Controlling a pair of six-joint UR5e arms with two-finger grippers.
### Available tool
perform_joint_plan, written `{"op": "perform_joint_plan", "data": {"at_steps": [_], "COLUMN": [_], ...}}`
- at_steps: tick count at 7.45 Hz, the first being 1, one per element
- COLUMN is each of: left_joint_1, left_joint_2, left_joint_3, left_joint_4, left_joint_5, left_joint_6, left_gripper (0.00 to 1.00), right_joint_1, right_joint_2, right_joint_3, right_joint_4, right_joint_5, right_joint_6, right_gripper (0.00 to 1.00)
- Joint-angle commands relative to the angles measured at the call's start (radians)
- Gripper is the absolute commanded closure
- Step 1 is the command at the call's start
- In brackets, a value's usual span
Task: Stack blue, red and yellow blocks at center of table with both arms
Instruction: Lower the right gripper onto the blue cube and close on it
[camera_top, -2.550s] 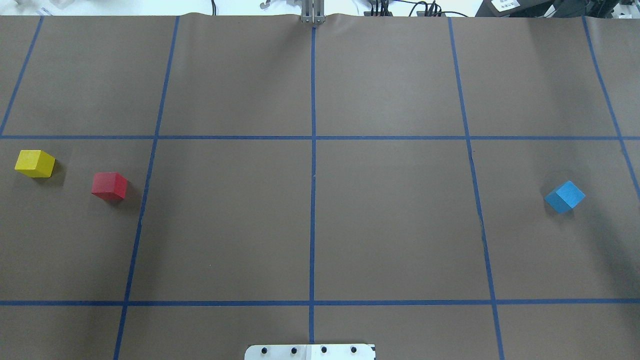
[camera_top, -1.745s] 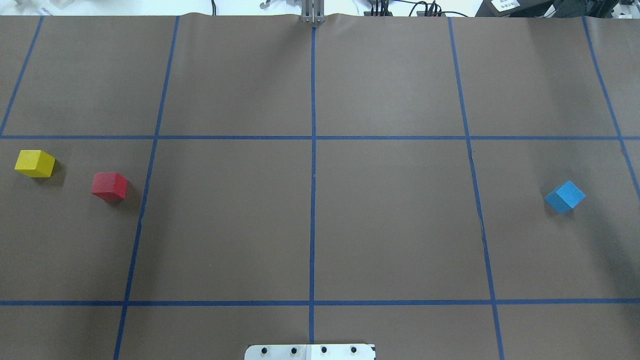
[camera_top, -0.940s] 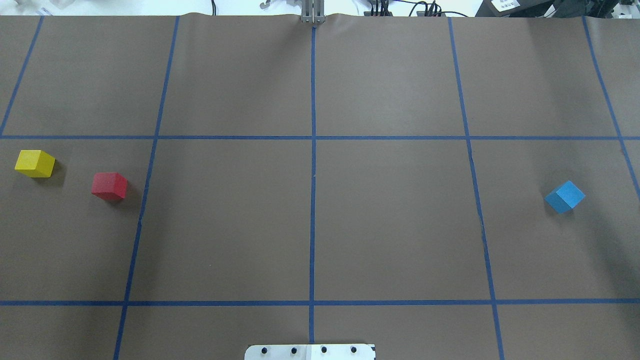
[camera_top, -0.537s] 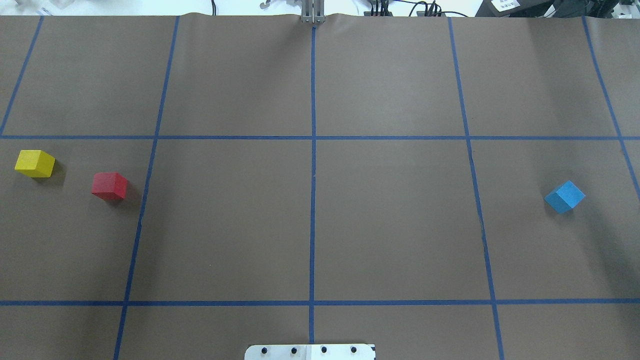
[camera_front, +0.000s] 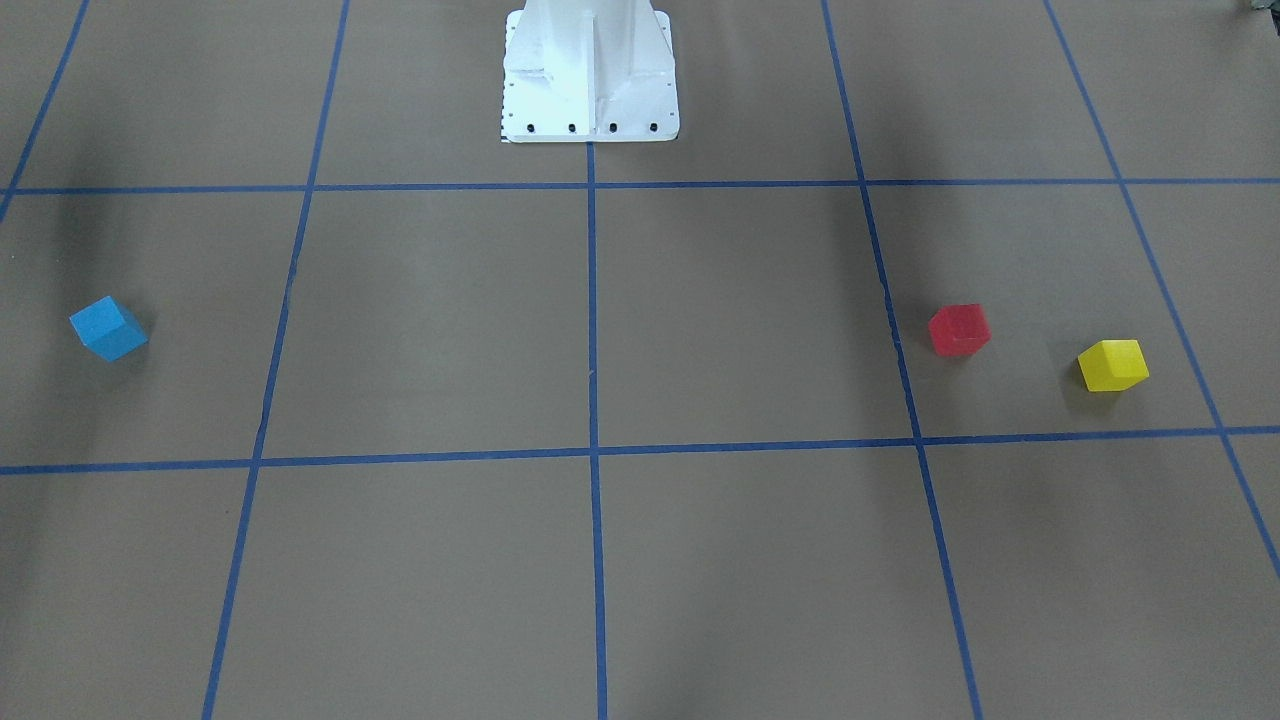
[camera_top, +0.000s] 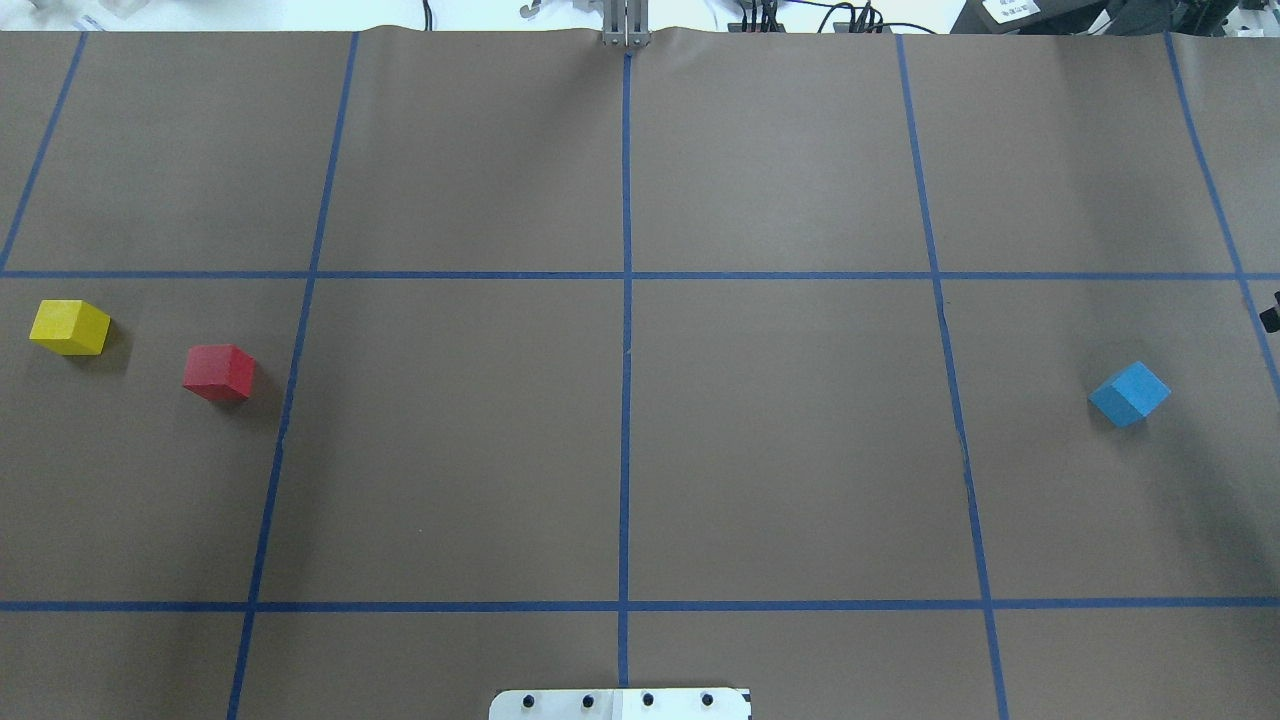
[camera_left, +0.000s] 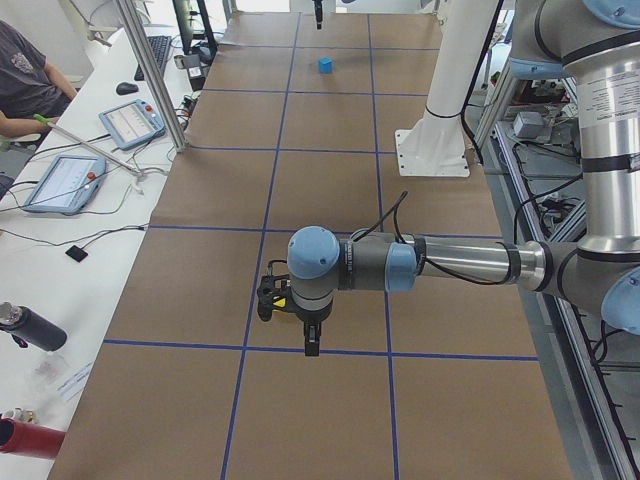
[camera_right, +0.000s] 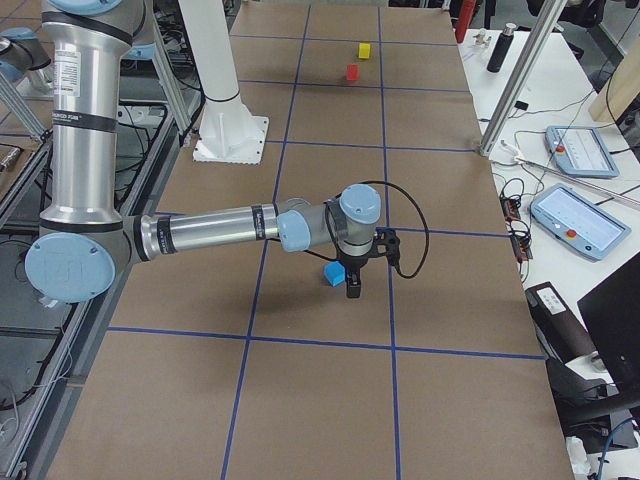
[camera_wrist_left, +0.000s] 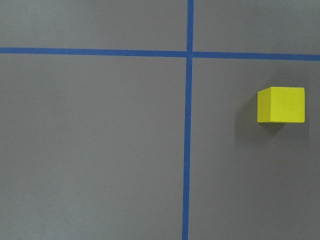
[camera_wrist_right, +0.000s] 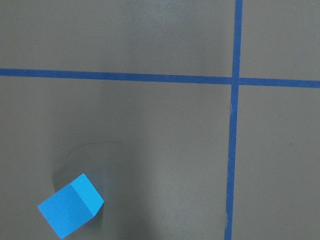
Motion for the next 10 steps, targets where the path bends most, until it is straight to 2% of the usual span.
{"op": "perform_joint_plan", "data": {"at_steps": [1,2,4,10], "left_joint_1": [0.001,0.0,0.0,0.0], "left_joint_2": [0.0,0.0,0.0,0.0], "left_joint_3": [0.001,0.003,0.003,0.006], "left_joint_4": [0.0,0.0,0.0,-0.003], "left_joint_5": [0.0,0.0,0.0,0.002], "left_joint_6": [-0.001,-0.001,-0.003,-0.001], "left_gripper": [0.0,0.0,0.0,0.0], "right_joint_1": [-0.087,-0.117,-0.205,-0.299], "right_joint_2": [-0.008,-0.006,-0.037,-0.026], "right_joint_3": [-0.003,-0.003,-0.005,-0.027], "right_joint_4": [0.089,0.105,0.197,0.205], "right_joint_5": [-0.004,-0.01,-0.085,-0.093], "right_joint_6": [0.005,-0.006,-0.039,-0.099], "right_gripper": [0.0,0.01,0.02,0.04]}}
